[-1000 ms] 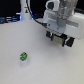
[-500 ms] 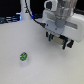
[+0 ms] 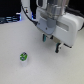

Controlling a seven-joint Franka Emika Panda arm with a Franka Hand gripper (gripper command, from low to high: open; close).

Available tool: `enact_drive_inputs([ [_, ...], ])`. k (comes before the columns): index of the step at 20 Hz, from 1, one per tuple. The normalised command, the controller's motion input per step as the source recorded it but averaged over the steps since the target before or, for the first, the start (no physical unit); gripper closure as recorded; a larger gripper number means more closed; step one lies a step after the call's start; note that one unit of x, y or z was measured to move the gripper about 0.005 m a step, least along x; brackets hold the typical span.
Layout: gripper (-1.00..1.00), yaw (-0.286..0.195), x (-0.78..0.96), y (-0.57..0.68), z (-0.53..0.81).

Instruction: Open the kcup holder, insert the kcup into the holder, and close the kcup holder

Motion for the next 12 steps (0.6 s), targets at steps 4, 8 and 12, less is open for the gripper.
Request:
enact_drive_inputs([
  [4,-1.00,-0.265,0.00,-0.49,0.09],
  [8,-1.00,-0.291,0.00,-0.44,0.00],
  [12,-1.00,-0.292,0.00,-0.44,0.00],
])
